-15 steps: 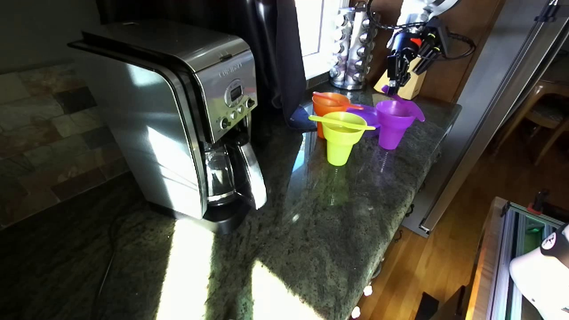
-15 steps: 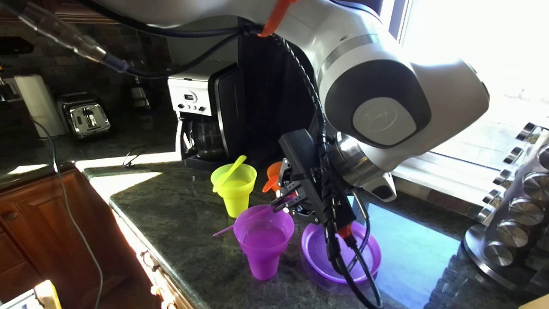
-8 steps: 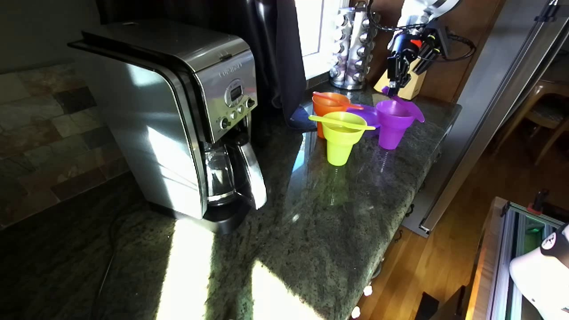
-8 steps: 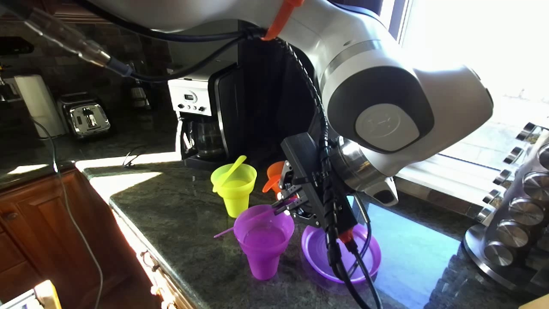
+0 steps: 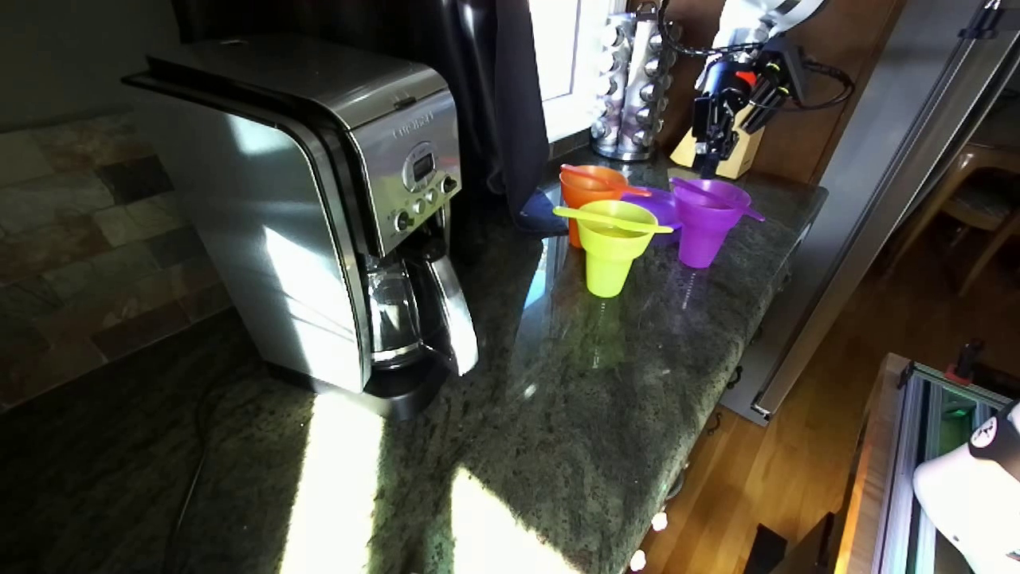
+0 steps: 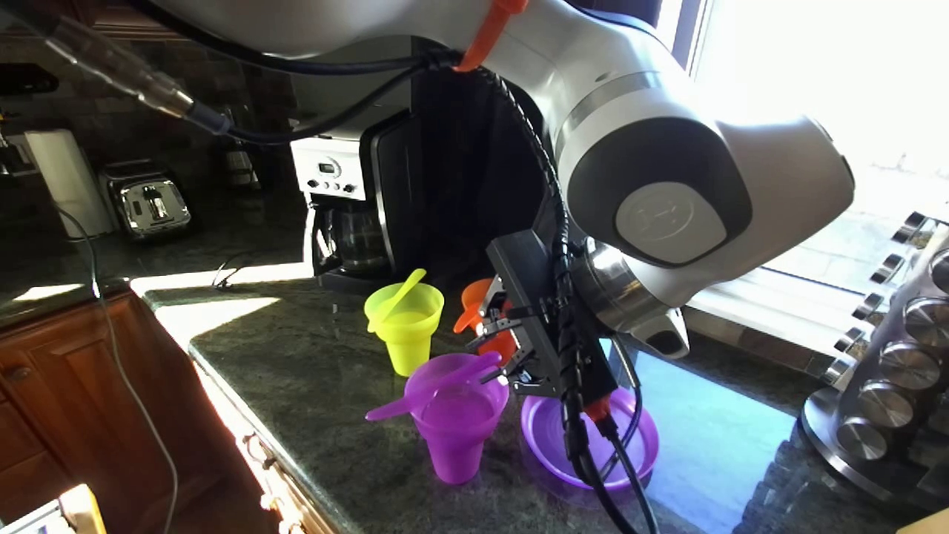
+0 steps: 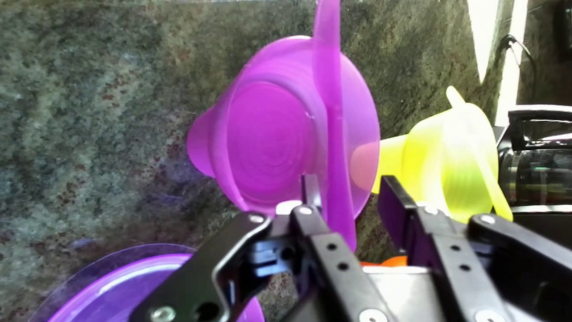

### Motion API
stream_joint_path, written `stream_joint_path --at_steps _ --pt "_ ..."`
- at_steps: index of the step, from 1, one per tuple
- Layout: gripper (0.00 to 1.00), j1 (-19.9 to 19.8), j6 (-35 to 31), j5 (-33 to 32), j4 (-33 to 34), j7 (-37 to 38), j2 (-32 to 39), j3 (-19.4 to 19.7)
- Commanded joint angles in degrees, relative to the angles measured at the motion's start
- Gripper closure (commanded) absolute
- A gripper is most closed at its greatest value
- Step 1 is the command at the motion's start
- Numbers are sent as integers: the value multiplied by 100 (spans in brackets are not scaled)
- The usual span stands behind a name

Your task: Stack the purple items on top of each other

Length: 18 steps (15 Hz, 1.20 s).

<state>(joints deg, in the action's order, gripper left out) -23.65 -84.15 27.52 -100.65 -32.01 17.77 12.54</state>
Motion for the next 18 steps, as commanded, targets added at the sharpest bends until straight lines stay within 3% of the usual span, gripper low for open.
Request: stream_joint_path --at_steps 1,5,8,12,18 --pt "28 -46 122 124 66 101 43 1" --pt "1 -15 68 67 -25 185 -99 15" --pt "0 71 31 -48 -249 400 -435 28" --pt "0 263 -105 -307 -617 1219 -1027 92" --pt "0 587 -1327 -907 -1569 2507 -2184 106"
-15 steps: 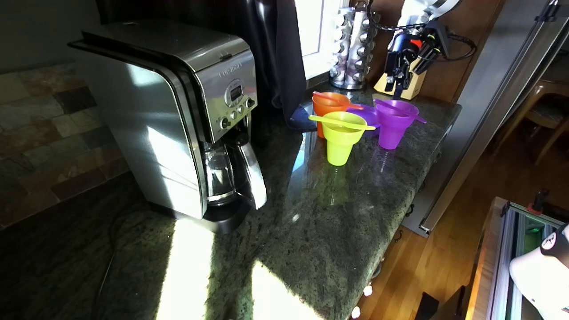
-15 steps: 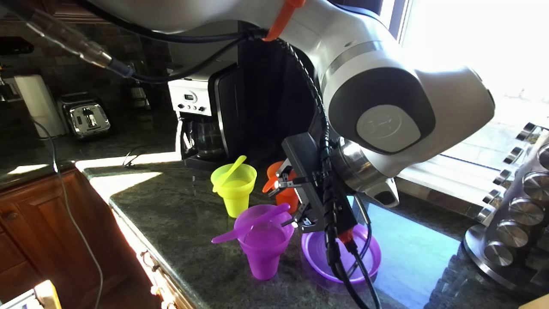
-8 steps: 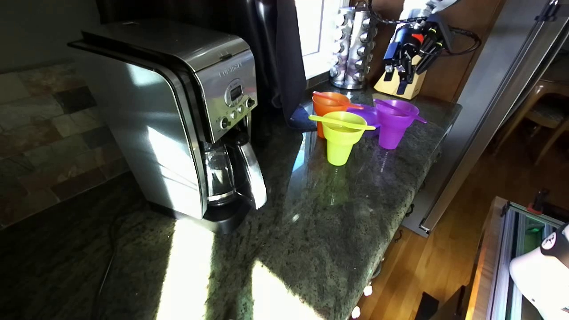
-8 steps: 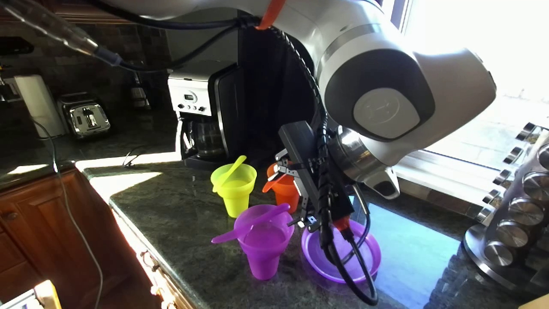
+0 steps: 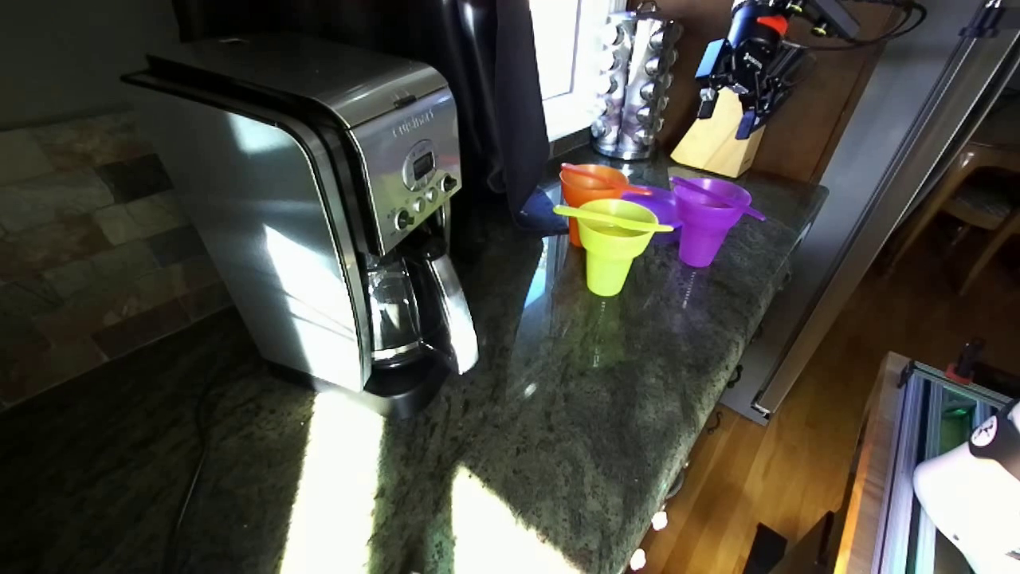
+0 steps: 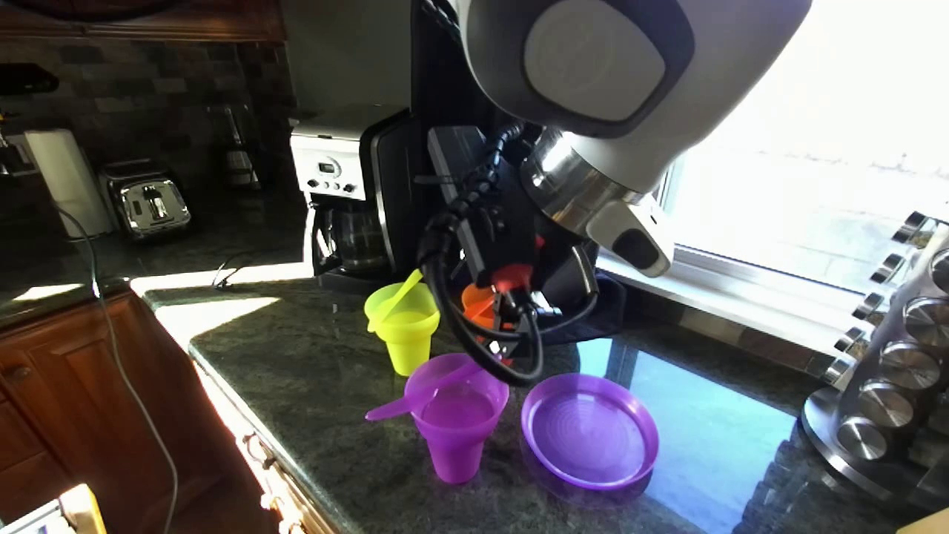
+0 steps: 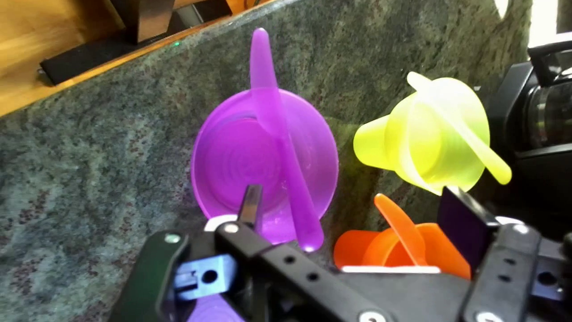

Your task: Stack the purple items on top of each other

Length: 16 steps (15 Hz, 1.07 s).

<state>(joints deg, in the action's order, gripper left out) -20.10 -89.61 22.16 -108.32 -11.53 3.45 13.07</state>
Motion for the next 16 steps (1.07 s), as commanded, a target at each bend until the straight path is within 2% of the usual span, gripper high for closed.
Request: stream_joint_path --at_steps 1,2,6,9,16 --pt "0 275 -919 -536 -940 483 -910 32" --pt "0 314 -956 -703 -1057 298 -1043 22" --pt "0 445 -1687 -1256 -1666 563 -1634 -44" --pt "0 507 -2233 -1368 -2055 515 -1968 -47" --pt "0 562 -2689 -1705 -2647 641 -2480 -117"
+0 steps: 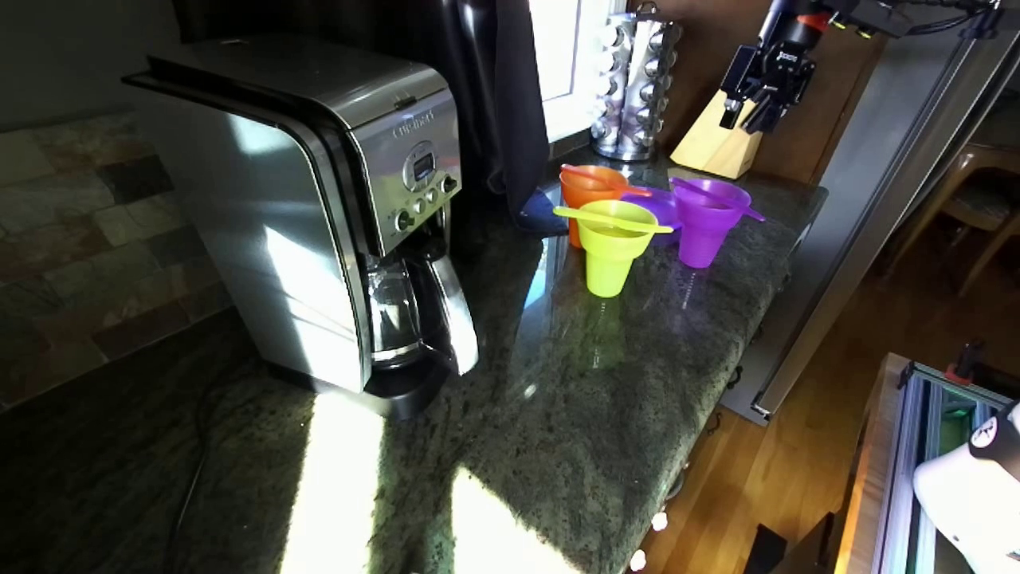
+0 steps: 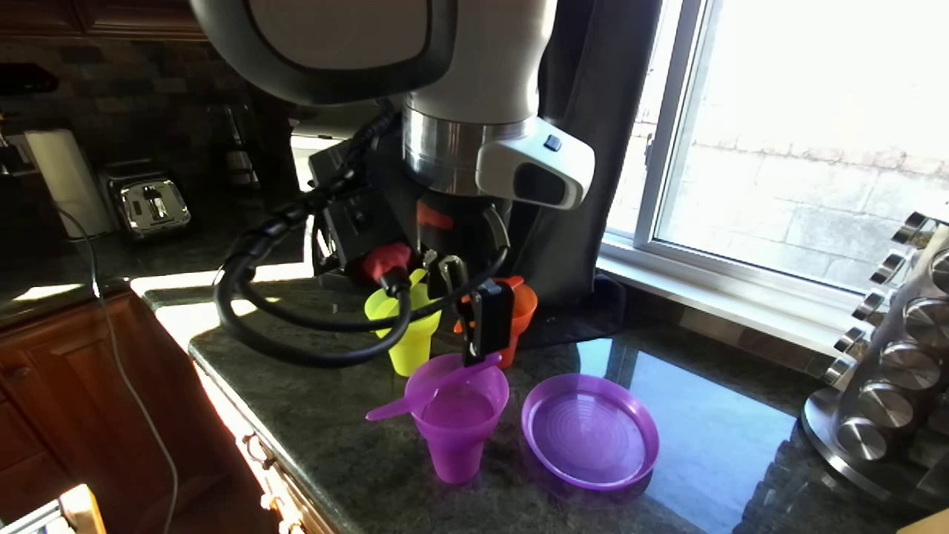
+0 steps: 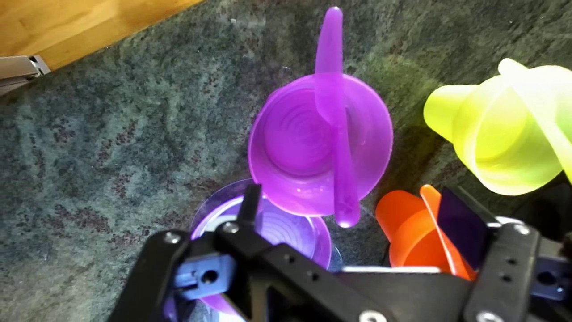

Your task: Stack the purple items on top of each other

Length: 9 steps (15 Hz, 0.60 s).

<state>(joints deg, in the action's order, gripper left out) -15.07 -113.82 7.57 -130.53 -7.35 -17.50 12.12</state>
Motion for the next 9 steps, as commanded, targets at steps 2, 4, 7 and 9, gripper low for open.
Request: stream_joint_path --at_steps 2,4,7,9 --pt "0 63 -359 -314 -526 293 -477 -40" --pt "0 63 -422 -389 -605 342 -554 -56" --pt "0 60 -414 -485 -683 413 -652 -80" --pt "0 55 -429 -540 -724 461 -709 -96"
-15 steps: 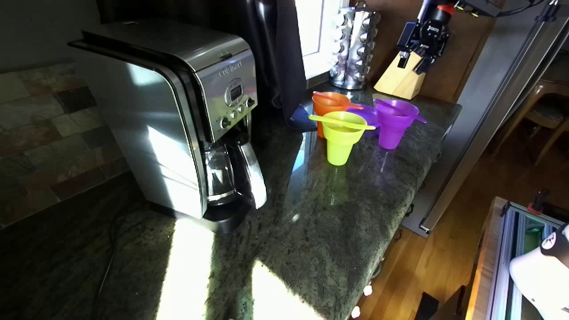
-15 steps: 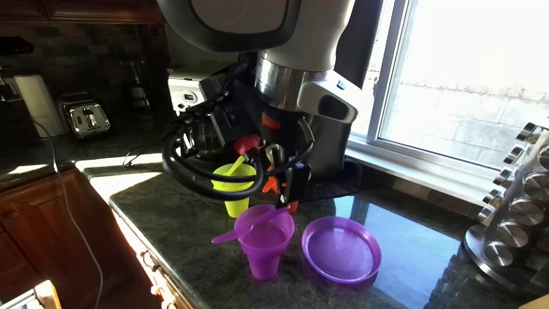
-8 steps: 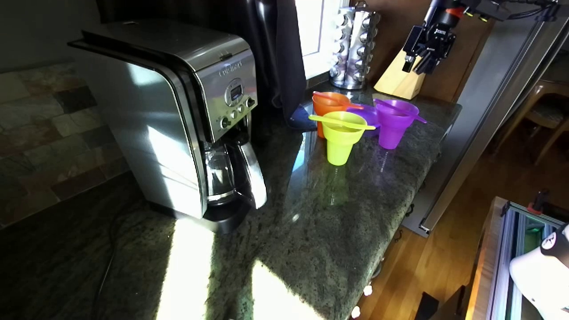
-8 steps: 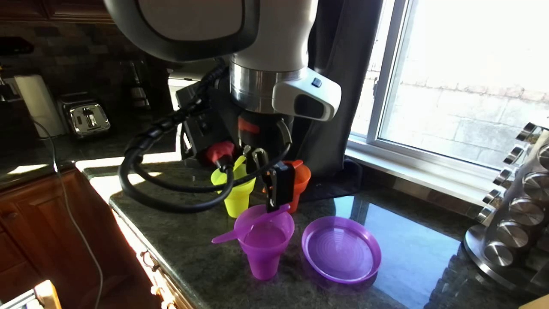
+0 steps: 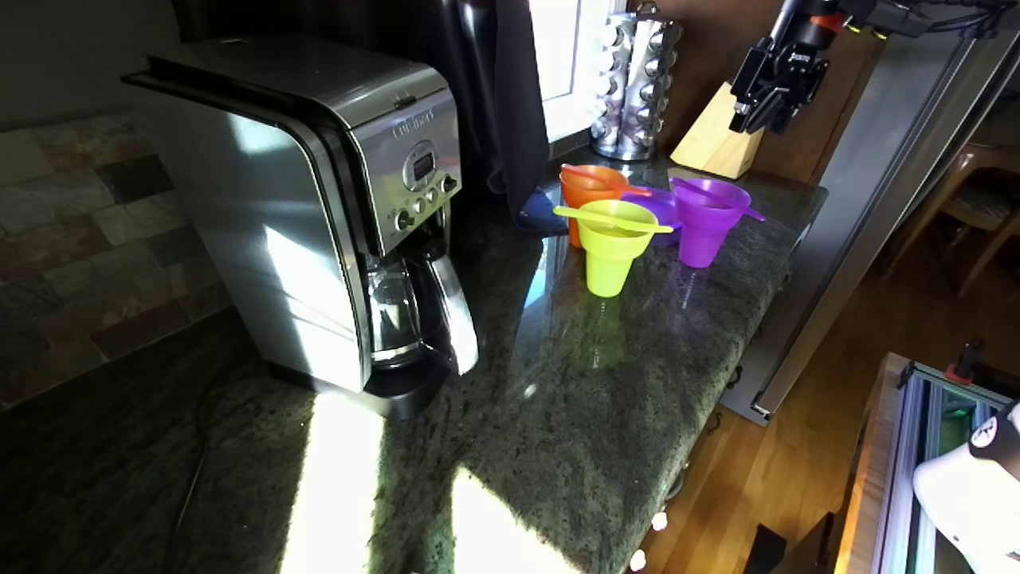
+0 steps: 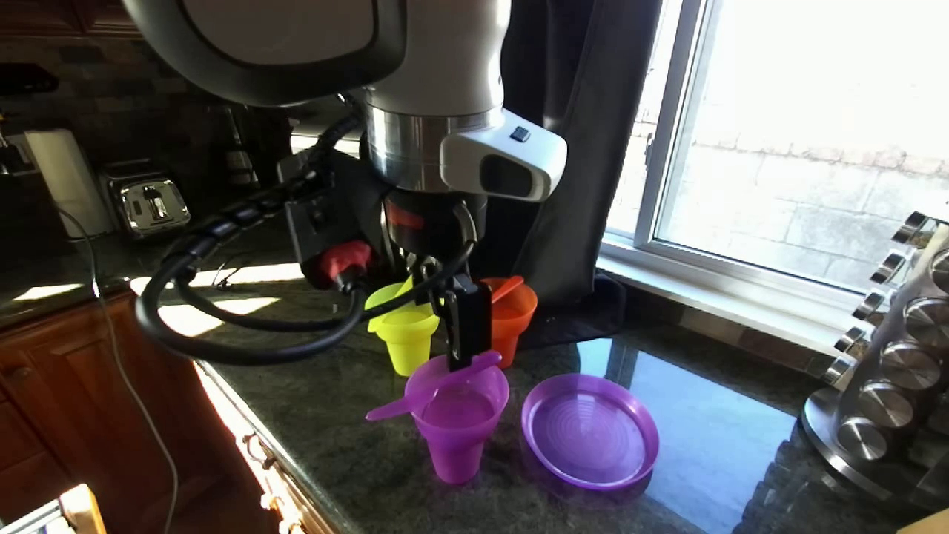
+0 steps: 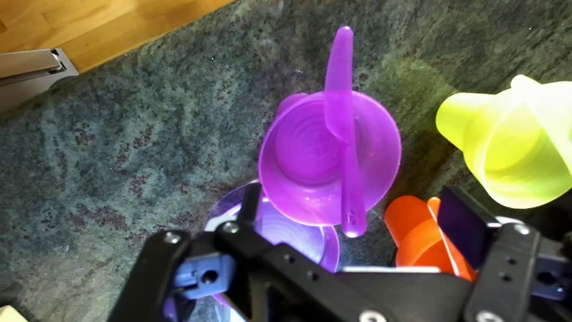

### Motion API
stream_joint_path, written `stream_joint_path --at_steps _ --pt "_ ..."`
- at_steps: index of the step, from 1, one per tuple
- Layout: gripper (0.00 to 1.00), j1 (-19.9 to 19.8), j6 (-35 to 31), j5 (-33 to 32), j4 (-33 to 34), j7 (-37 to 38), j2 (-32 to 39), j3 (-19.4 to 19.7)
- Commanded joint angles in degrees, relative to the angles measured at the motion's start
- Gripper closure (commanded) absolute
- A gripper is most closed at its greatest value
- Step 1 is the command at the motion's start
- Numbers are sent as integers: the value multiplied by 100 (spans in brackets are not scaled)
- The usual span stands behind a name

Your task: Stack the purple items on top of each other

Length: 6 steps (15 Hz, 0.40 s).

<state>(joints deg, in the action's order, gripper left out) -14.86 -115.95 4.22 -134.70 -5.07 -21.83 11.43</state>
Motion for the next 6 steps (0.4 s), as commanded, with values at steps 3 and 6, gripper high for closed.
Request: stream_joint_path --at_steps 3,6 --pt "0 91 8 -102 -56 85 -85 65" --pt "0 91 8 -111 -63 91 -104 62"
